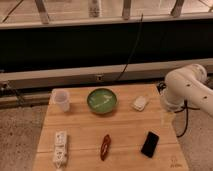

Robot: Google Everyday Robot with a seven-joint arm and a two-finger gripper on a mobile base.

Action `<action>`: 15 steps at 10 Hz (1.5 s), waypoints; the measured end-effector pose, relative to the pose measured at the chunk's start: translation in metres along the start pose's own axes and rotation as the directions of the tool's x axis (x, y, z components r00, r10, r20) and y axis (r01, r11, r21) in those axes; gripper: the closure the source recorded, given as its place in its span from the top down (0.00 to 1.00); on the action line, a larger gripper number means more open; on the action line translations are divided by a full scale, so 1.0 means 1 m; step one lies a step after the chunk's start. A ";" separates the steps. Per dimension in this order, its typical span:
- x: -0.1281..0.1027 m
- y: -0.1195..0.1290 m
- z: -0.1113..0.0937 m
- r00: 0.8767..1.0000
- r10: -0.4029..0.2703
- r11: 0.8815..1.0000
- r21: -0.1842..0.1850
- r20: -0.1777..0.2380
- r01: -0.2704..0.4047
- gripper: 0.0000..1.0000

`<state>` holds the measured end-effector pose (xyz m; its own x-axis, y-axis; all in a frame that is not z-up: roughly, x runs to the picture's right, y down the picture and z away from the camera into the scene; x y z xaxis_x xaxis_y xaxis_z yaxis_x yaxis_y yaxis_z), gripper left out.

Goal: Drag the ceramic bowl in a circle

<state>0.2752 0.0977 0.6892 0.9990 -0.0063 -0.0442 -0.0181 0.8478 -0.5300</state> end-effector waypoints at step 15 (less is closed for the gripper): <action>-0.107 -0.058 0.011 0.928 -0.356 0.932 0.028 -0.107 0.361 0.80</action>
<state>0.1700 0.0553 0.7343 0.9294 -0.3648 0.0571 0.3450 0.8030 -0.4859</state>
